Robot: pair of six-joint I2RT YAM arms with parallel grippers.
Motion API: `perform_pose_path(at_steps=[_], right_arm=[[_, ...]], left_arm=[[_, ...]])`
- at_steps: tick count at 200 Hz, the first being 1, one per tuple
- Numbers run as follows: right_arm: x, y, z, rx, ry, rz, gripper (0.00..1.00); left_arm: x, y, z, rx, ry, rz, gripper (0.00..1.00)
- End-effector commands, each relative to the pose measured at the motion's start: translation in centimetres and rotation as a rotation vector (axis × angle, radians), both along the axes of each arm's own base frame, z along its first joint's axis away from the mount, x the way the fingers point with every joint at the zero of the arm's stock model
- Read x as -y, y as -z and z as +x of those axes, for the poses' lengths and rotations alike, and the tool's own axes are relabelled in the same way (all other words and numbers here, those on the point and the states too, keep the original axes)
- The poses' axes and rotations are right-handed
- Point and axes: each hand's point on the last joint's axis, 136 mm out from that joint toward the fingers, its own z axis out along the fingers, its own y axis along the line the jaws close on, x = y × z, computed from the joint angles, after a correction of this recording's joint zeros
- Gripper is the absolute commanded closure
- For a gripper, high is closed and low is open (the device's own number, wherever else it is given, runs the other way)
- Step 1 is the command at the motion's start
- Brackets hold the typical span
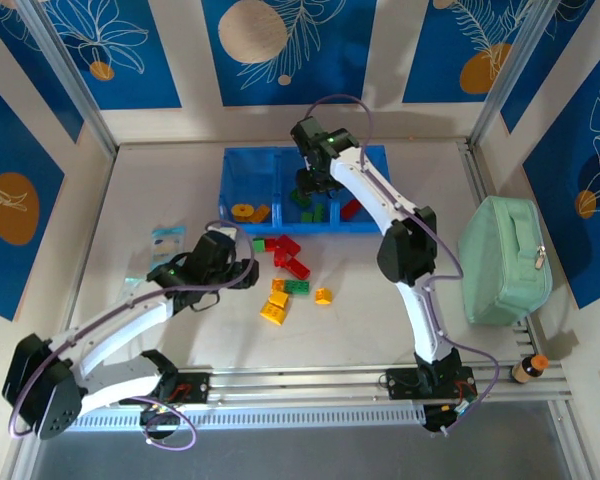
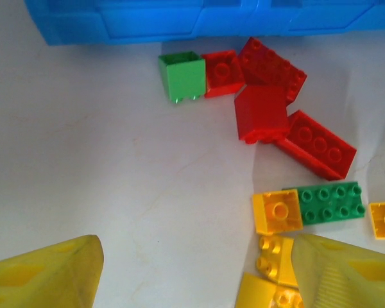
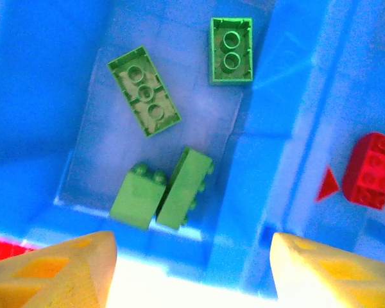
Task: Sort the legos into containers by color
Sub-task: Place the lego in the container, then separate the lego at the center of the table.
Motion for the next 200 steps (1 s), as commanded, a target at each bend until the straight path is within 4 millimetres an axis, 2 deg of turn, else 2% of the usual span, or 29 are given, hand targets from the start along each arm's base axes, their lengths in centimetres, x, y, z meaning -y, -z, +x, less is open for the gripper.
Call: perform_pose_path(at_steps=[1,16,36,78,103,130,200], right_arm=[[-0.7,-6.1,-2.2,0.105,-0.026,0.117,0.35],[-0.5,-6.9,-3.6,0.117,-0.029,0.155,0.35],[0.2,-6.9,-5.5,0.121,-0.03,0.195,0.36],[2.6,-4.8,-8.7,0.093,0.011,0.219,0.38],[4.0,-3.7,-9.9,0.076,0.039,0.218,0.4],[5.4,-3.0,-11.0,0.065,0.063,0.219,0.41],[8.3,-1.3,-13.3,0.044,0.129,0.234,0.43]], left_arm=[[1.1,-0.6,1.8,-0.01,-0.017,-0.02,0.23],[1.7,0.0,2.9,-0.035,-0.027,-0.026,0.23],[2.2,1.1,4.4,-0.062,-0.043,-0.026,0.24],[2.6,2.8,7.8,-0.101,-0.078,-0.028,0.27],[3.2,3.9,9.5,-0.116,-0.072,-0.019,0.3],[2.7,5.3,10.8,-0.137,-0.099,0.014,0.34],[2.9,7.2,12.7,-0.176,-0.108,0.025,0.4]])
